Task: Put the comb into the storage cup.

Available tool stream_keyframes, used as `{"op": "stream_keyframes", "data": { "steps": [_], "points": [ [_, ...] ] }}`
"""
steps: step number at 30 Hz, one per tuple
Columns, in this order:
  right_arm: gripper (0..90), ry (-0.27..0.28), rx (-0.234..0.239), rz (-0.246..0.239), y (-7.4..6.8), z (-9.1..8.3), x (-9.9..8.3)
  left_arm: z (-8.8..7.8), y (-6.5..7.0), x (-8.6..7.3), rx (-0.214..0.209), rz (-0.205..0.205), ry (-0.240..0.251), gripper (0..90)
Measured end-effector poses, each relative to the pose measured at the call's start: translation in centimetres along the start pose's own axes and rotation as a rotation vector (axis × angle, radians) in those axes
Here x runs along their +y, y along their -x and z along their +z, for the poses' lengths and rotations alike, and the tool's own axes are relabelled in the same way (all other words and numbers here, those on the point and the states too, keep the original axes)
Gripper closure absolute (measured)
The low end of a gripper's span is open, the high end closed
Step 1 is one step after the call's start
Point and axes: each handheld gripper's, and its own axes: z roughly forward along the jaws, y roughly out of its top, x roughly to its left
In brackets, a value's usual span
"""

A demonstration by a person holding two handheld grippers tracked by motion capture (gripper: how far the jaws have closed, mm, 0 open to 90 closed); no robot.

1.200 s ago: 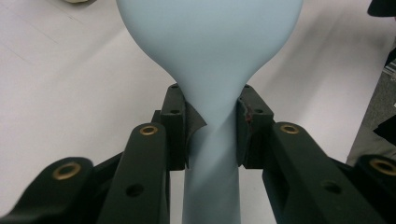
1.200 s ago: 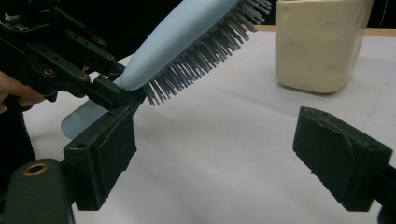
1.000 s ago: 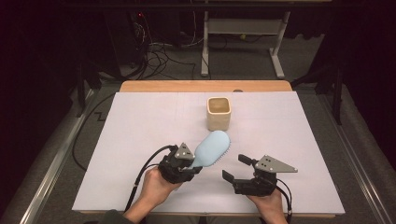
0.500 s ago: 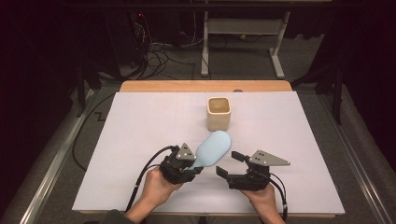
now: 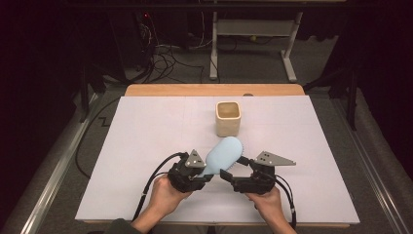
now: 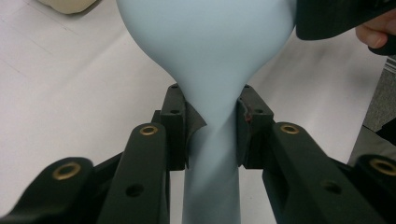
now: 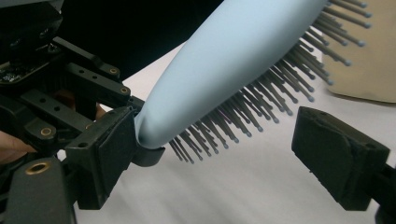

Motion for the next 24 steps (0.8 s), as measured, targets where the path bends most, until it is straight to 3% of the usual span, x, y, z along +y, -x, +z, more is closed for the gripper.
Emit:
{"op": "stream_keyframes", "data": {
  "steps": [17,24],
  "points": [
    [18.5,-0.034,0.029,0.051,-0.3,1.9,1.0,0.4,0.3,0.3,0.006,0.008,0.005,69.6],
    [25.6,-0.044,0.031,0.079,-0.1,2.0,1.3,0.3,0.2,0.3,0.008,0.007,0.004,69.5]
  ]
}}
